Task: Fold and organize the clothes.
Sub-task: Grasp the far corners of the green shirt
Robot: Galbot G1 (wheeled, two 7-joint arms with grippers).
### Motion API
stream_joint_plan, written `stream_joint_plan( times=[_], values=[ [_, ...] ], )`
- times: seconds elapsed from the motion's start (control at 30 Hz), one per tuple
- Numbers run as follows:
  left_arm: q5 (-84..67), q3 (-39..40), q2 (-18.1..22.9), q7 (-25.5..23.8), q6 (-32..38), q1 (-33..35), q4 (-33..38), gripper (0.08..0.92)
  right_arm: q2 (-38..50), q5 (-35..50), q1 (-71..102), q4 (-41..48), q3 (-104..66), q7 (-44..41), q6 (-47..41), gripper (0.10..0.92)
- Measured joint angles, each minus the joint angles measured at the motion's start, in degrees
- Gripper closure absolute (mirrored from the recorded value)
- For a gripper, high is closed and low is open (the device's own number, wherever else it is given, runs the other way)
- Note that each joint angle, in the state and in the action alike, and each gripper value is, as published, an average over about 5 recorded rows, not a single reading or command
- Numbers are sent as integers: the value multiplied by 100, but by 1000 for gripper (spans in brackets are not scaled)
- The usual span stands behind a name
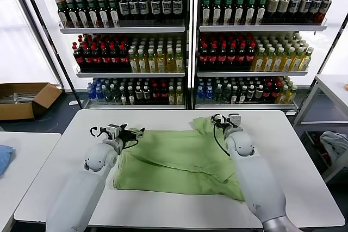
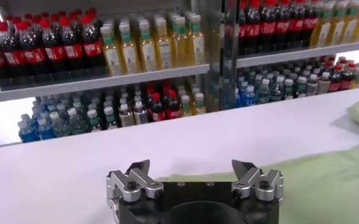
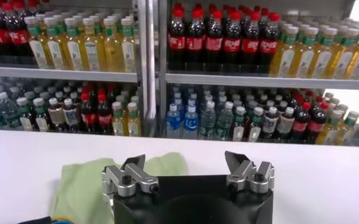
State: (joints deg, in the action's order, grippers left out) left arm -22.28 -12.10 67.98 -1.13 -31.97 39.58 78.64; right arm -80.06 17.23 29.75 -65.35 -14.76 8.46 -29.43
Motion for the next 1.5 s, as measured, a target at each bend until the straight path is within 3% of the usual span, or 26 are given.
stream_joint_plan(
  times=[0.6,0.7,1.37,1.5],
  values=[
    [40,61,86,-6,11,-148,-533,189,-280,-225,-336,985,12,-44,179,213],
    [36,66,81,-19,18,-138,-561,250,-300,-247,-328,1024,17,-52,188,269],
    [-50,11,163,-94,63,5,-561,830,-134,-295,11,757,50,-32,104,848],
    [-45,-24,215,-87,149,19,-534,907,-93,-271,84,580,36,1,76,912]
  ],
)
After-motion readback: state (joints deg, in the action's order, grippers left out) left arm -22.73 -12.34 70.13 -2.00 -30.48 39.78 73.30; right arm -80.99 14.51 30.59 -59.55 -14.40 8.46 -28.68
